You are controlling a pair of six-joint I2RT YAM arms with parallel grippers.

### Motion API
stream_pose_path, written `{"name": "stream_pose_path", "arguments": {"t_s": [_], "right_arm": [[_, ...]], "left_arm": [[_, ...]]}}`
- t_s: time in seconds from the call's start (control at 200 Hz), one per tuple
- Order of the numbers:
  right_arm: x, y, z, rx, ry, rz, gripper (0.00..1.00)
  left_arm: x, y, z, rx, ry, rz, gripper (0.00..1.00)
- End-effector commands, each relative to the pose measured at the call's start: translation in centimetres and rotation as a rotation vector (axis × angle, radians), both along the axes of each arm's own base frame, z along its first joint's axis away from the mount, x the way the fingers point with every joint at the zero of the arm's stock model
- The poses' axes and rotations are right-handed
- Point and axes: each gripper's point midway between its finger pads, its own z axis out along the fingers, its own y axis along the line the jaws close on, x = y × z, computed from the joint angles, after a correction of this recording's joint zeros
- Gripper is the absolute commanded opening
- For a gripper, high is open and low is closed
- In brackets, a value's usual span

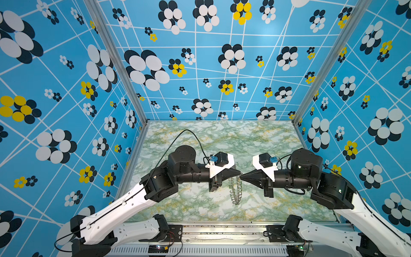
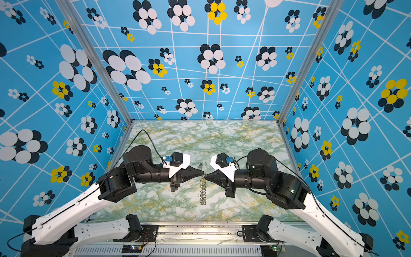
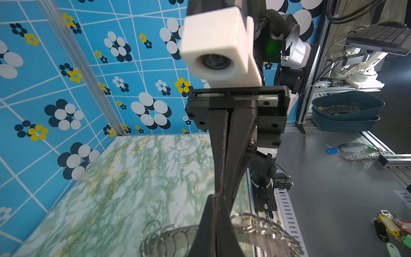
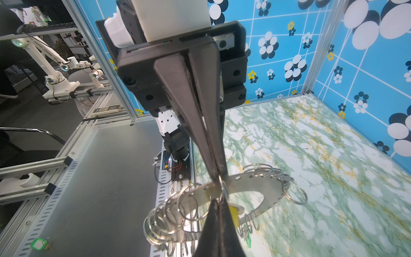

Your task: Put the keys on the keyring

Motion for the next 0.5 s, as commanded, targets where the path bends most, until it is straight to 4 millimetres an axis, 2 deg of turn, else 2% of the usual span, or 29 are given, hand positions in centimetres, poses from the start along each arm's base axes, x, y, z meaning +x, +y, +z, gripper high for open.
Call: {"name": "stream_pose_path", "arguments": {"t_s": [0.0,0.495], "right_arm": [[-0.5,0.6,0.1,0.035,0.028,0.039,0.0],[-0.5,1.7,1.7,0.176,0.061,0.061,0.0]], "left_arm": [[0.2,0.3,3.6,-0.137,-0.048,0.004,0.0],[1.0,-0.2,3.1,-0.195,-0.007,-0.001,0.0]]}}
